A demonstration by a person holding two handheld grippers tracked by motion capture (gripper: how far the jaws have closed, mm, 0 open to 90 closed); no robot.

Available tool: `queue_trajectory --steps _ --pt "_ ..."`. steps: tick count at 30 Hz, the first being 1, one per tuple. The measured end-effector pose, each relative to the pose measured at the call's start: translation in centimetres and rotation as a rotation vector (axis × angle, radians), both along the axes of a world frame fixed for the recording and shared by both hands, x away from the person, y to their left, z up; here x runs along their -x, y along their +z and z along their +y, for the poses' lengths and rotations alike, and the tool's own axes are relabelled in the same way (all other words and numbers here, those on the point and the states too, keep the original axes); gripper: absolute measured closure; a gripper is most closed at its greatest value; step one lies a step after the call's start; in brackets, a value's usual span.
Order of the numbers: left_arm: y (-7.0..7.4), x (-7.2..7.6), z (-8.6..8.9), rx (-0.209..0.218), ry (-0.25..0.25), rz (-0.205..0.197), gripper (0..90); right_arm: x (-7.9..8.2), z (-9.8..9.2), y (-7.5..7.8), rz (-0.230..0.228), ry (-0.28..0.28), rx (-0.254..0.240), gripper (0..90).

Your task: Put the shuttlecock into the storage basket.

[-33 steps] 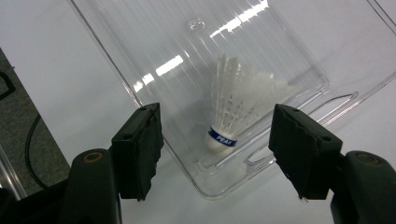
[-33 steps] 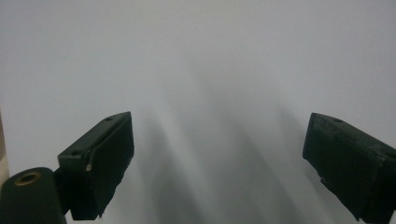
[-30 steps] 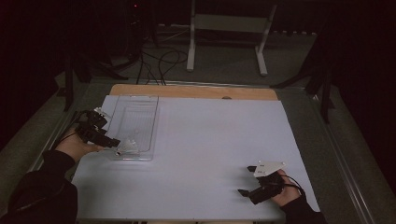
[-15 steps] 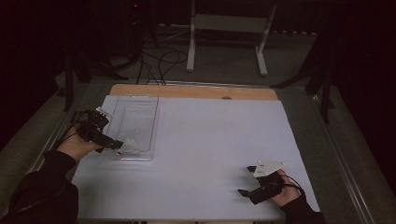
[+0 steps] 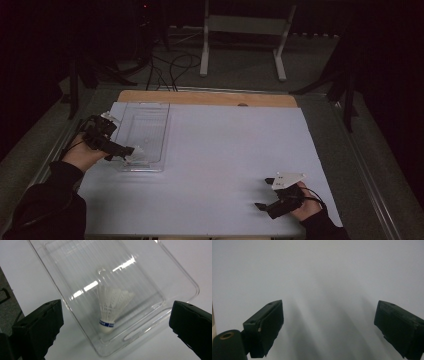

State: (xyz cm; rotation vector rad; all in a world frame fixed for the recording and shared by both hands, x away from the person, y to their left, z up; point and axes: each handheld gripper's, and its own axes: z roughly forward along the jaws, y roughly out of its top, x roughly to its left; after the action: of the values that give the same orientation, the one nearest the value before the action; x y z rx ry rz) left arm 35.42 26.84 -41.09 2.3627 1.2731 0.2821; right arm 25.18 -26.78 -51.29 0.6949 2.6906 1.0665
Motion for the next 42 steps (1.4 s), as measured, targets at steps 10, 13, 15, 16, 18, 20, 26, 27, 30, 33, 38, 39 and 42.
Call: queue_trajectory --steps 10,13,15,16,18,20,26,27,30,33,38,39,42 --pt "0.4 0.0 -1.1 0.035 -0.025 -0.033 0.1 0.2 -0.1 0.0 0.000 -0.006 -0.007 8.9" --pt "0.5 -0.1 -1.5 0.038 -0.046 -0.042 0.1 0.1 -0.2 0.0 0.001 -0.005 -0.011 8.9" --pt "0.5 -0.1 -1.6 0.038 -0.051 -0.047 0.1 0.1 -0.2 0.0 0.000 -0.005 -0.011 8.9" --pt "0.6 -0.2 -1.9 0.051 -0.061 -0.056 0.1 0.1 -0.2 0.0 0.002 -0.006 -0.011 8.9" --pt "0.7 -0.2 -2.2 0.062 -0.063 -0.056 0.1 0.1 -0.3 -0.1 0.008 -0.009 -0.014 8.9" --pt "0.9 -0.2 -2.4 0.059 -0.077 -0.059 0.1 0.1 -0.3 -0.1 0.008 -0.009 -0.013 8.9" --pt "1.5 -0.1 -3.5 0.068 -0.092 -0.082 0.1 -0.2 0.0 0.0 0.001 -0.004 -0.015 8.9" --pt "1.7 -0.1 -3.7 0.070 -0.099 -0.086 0.1 -0.2 0.0 0.0 0.002 0.000 -0.013 8.9" --pt "2.1 0.0 -4.2 0.071 -0.107 -0.097 0.1 -0.2 0.2 0.0 0.004 0.001 -0.010 8.9" --pt "2.6 0.1 -5.0 0.085 -0.124 -0.111 0.1 -0.2 0.2 0.0 0.003 0.002 -0.009 8.9" --pt "3.1 0.1 -5.8 0.101 -0.153 -0.115 0.1 -0.2 0.3 0.0 0.001 0.002 -0.007 8.9" --pt "3.2 0.1 -6.1 0.106 -0.164 -0.117 0.1 -0.2 0.3 0.0 0.002 0.002 -0.008 8.9" --pt "3.3 0.2 -6.8 0.110 -0.191 -0.119 0.1 -0.2 0.2 0.0 0.003 0.002 -0.007 8.9"
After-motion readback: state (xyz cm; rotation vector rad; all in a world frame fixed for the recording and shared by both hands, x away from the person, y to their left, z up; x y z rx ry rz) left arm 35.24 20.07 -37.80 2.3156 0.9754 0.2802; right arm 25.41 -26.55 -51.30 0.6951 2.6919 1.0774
